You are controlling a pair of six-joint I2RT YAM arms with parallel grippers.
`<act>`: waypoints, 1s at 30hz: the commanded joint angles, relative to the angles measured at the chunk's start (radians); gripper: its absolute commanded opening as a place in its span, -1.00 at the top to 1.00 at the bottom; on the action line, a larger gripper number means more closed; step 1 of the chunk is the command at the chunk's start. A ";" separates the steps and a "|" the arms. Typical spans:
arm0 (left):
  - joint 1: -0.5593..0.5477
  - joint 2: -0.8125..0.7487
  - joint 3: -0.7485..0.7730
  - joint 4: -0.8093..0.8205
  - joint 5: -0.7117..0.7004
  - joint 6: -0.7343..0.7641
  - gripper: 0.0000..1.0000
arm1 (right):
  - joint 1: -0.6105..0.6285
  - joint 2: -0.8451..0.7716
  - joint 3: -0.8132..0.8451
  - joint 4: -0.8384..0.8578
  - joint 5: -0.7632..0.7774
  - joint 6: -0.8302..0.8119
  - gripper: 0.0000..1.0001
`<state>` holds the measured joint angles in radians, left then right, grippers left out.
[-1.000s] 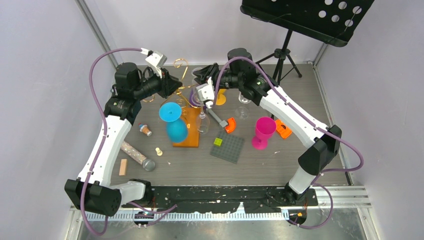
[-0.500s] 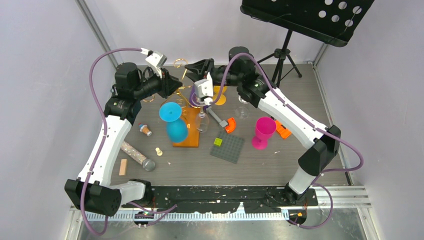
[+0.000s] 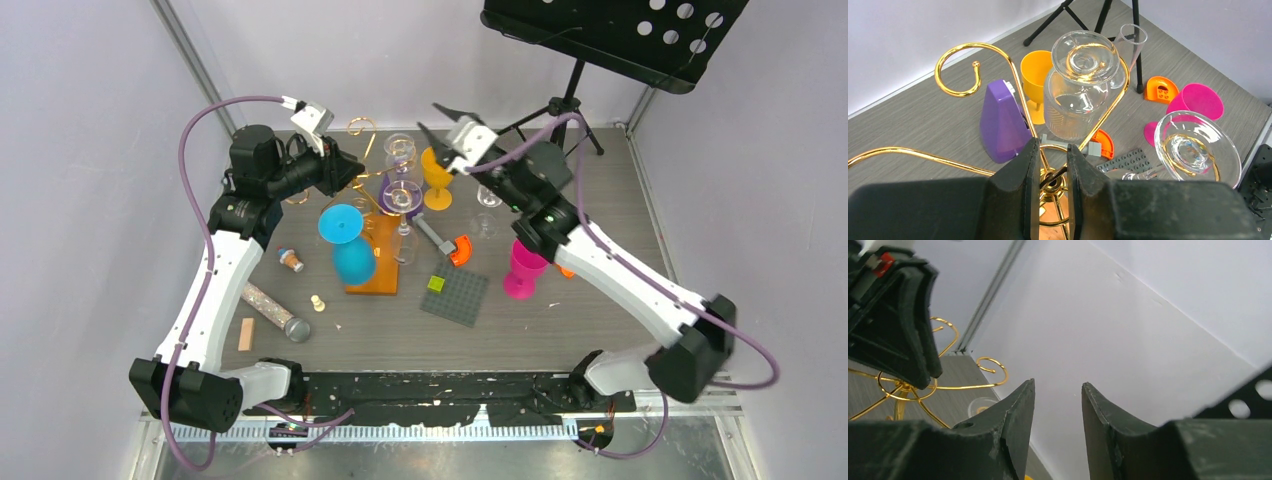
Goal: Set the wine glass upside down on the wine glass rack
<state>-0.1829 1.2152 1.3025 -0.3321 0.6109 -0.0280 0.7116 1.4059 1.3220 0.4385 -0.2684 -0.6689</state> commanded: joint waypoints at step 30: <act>0.003 -0.176 0.099 0.051 -0.074 -0.156 -0.75 | -0.414 -0.286 -0.098 -1.314 0.425 1.034 -0.28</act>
<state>-0.1829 1.0569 1.3571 -0.3248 0.5346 -0.1665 0.3187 1.1492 1.2793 -0.7830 0.2672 0.3031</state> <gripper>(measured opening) 0.866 0.629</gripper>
